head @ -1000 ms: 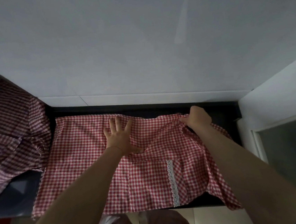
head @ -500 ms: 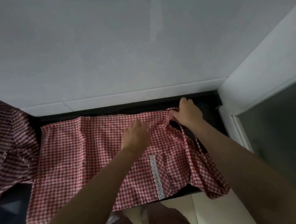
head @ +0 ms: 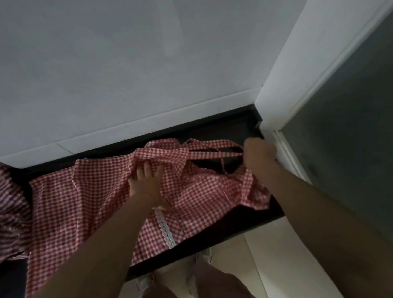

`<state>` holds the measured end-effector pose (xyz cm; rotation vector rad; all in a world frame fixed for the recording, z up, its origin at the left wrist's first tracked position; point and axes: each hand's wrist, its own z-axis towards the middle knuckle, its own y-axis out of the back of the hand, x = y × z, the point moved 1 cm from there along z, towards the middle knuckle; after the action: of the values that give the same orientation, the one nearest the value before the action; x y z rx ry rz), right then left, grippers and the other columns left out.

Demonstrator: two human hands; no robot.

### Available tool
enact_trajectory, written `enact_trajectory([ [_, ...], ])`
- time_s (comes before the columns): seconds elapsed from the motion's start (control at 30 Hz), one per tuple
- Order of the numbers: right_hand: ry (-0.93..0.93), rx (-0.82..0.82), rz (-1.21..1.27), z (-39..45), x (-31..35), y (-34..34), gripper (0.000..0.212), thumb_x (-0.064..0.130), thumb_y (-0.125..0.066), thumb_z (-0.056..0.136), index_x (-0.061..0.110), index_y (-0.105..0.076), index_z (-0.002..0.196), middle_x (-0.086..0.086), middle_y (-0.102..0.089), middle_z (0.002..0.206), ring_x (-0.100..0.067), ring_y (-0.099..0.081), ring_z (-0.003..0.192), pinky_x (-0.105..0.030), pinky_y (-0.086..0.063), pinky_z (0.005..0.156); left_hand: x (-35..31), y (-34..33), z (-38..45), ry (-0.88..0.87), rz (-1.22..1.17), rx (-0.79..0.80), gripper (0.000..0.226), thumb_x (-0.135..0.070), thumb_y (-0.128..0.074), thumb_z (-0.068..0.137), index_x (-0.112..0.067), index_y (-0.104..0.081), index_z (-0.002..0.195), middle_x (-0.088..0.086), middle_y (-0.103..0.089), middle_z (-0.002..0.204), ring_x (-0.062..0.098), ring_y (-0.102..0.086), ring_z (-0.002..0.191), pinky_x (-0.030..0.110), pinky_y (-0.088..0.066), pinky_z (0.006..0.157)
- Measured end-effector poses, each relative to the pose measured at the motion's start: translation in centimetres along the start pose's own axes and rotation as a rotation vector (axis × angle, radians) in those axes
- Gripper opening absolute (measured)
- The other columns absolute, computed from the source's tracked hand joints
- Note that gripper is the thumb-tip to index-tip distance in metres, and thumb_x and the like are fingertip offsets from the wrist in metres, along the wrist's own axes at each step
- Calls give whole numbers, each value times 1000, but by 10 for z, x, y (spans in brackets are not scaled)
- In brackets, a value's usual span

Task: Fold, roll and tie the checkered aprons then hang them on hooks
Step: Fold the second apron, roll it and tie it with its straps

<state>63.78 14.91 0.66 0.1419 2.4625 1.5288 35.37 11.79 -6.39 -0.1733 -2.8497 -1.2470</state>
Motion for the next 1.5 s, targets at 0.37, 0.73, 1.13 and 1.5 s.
enact_trajectory([
  [0.37, 184, -7, 715, -5, 49, -14, 43, 34, -67, 90, 3, -57, 117, -9, -65, 111, -26, -66, 99, -31, -50, 79, -14, -2, -35, -11, -322, -427, 50, -32, -54, 93, -14, -40, 137, 12, -41, 136, 32, -44, 123, 46, -45, 93],
  [0.73, 131, -93, 256, -23, 49, -75, 114, 64, -73, 74, 15, -9, 154, -18, -18, 157, -41, -22, 144, -60, -28, 111, -20, -33, -20, 64, -379, -214, 135, -66, -75, 68, -21, 18, 154, 13, 5, 164, 31, 0, 151, 57, -23, 116],
  [1.13, 20, 32, -22, 31, 4, 44, 27, 22, -54, 96, 8, -66, 116, -13, -65, 123, -32, -61, 113, -43, -45, 98, -22, -18, -26, -40, -178, -80, 154, -63, -86, 56, -35, 37, 144, 23, 11, 161, 42, 4, 150, 60, -22, 114],
  [1.5, 540, -75, 242, -8, 65, 2, 29, 29, -60, 92, 10, -60, 114, -2, -60, 110, -22, -59, 102, -30, -38, 75, -12, -24, -10, 81, -390, -338, 93, -66, -55, 85, -26, -8, 155, 7, -13, 162, 34, -12, 148, 61, -26, 113],
])
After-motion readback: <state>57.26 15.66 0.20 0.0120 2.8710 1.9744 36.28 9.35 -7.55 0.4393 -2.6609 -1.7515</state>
